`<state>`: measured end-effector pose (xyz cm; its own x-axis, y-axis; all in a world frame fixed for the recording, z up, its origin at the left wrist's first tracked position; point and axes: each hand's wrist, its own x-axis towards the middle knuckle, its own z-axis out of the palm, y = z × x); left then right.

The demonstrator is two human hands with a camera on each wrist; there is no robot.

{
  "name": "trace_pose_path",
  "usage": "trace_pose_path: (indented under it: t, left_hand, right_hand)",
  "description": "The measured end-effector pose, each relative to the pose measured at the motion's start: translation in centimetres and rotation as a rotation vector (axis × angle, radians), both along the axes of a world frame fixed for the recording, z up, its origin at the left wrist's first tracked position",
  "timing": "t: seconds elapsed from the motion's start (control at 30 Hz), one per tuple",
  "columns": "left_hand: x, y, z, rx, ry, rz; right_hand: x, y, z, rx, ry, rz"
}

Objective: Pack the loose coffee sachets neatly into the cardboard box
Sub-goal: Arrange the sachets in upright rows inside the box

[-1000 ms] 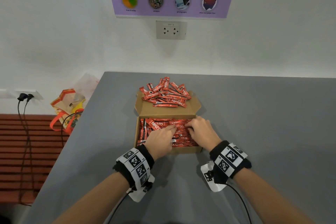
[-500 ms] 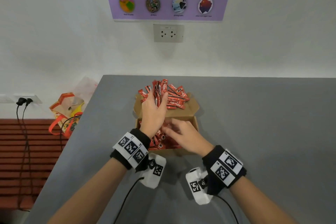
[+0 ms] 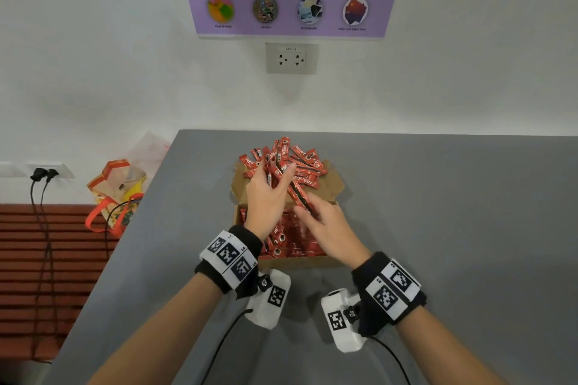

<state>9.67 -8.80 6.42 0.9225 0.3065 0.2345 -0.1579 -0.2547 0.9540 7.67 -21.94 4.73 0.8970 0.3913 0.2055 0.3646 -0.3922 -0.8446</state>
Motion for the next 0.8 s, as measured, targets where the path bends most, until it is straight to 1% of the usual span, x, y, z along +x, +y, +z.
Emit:
trace_pose_path:
  t: [0.1,0.17,0.23,0.3,0.37,0.43,0.5,0.53,0.6,0.67,0.73,0.8]
  left_hand:
    - [0.5,1.0,0.1,0.028,0.030,-0.002]
    - [0.5,1.4,0.0,0.044,0.048,-0.057]
    - [0.2,1.7,0.1,0.007,0.083,-0.136]
    - [0.1,2.0,0.0,-0.048,0.132,-0.198]
    - [-0.1,2.3,-0.2,-0.051,0.184,-0.246]
    - [-0.4,2.3,-0.3,0.059,0.256,-0.328]
    - [-1.0,2.0,-0.3,0.126,0.319,-0.463]
    - [-1.2,1.8,-0.3,0.113,0.344,-0.521]
    - [-1.4,1.7,-0.5,0.085,0.371,-0.570]
    - [-1.4,1.4,-0.6,0.100,0.367,-0.531]
    - [-1.4,1.2,-0.8,0.111,0.321,-0.399]
    - [-1.3,1.1,-1.0,0.090,0.268,-0.274]
  right_hand:
    - [0.5,-1.2,-0.3,-0.049,0.072,0.006]
    - [0.8,-1.8,-0.3,-0.102,0.098,0.026]
    - [1.2,-2.3,-0.3,-0.156,0.108,0.036]
    - [1.6,-2.8,-0.4,-0.161,0.121,0.005]
    - [2.0,-3.2,-0.5,-0.156,0.107,-0.034]
    - [2.4,-3.2,-0.4,-0.166,0.065,-0.062]
    - [2.7,-3.0,-0.2,-0.175,0.012,-0.108]
    - [2.9,-2.9,0.0,-0.175,-0.006,-0.128]
    - [3.1,-2.5,0.2,-0.156,-0.024,-0.156]
    - [3.1,-2.2,0.0,-0.053,0.004,-0.193]
    - [2.8,-1.9,-0.1,0.041,0.060,-0.257]
    - [2.5,-1.6,-0.3,0.023,0.071,-0.268]
